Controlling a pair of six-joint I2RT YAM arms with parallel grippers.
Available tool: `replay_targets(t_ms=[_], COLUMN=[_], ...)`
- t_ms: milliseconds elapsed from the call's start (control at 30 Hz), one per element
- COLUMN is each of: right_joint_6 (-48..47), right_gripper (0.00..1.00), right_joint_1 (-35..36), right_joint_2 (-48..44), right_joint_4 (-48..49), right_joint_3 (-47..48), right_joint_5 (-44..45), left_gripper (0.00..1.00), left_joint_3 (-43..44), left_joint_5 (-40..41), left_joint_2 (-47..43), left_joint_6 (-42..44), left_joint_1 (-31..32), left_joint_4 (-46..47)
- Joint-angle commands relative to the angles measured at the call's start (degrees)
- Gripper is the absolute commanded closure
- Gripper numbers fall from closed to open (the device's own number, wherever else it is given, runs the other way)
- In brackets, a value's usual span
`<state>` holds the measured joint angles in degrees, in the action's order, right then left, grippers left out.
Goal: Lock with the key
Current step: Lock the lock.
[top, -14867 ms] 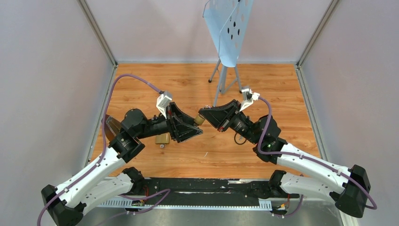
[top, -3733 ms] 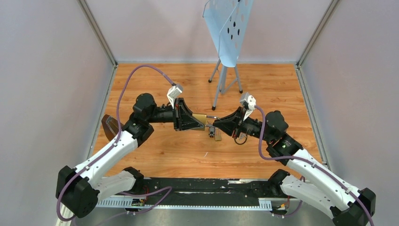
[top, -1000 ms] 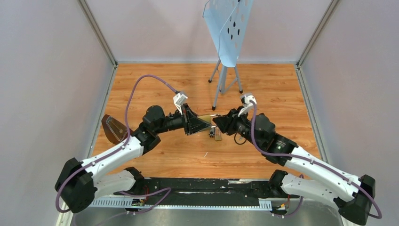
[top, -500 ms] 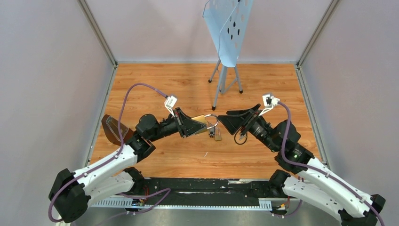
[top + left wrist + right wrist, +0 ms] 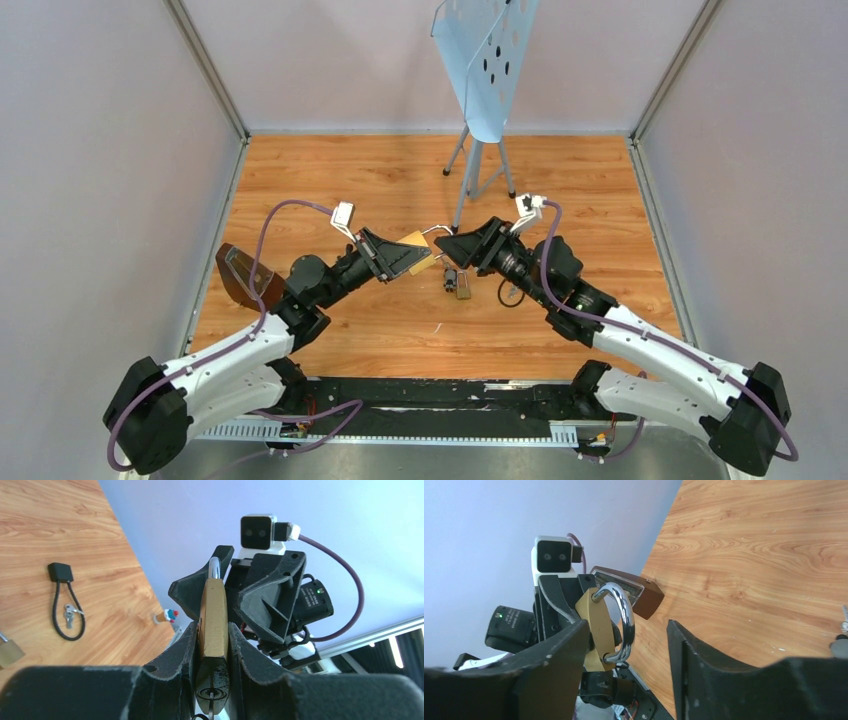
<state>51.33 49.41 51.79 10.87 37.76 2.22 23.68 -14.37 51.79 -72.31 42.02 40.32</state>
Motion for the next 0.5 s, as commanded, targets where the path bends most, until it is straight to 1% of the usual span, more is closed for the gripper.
replay_targets(t_ms=[0,233,333,400,467], right_joint_6=[3.85,7.63,8.29,8.33,7.76], right_gripper=[0.47,0.67,0.79,0.85,0.95], right_joint_1=[-0.06,-0.10,-0.10,-0.08,-0.08], right_joint_2=[2.31,3.85,3.86,4.09,4.48], right_joint_4=[6.98,10.08,11.13,11.23,12.02], right_joint_3=[3.87,3.26,2.85,3.05,3.19], right_joint_5=[-1.25,-0.27,1.21,1.78,1.77], left_gripper=[1.00,1.00,1.00,0.96,0.83], left_joint_3=[0.99,0.93,0.51,0.11,-0.33], left_joint_5=[1.62,0.85,0.40,0.12,0.03], left_joint_2=[0.55,1.06,0.72,0.43,0.08], left_joint_6=[-6.35,-6.70,-6.74,-6.72,-6.71], left_joint_1=[0.08,0.08,0.08,0.08,0.08], left_joint_4=[13.84,15.80,15.91,16.12,16.11])
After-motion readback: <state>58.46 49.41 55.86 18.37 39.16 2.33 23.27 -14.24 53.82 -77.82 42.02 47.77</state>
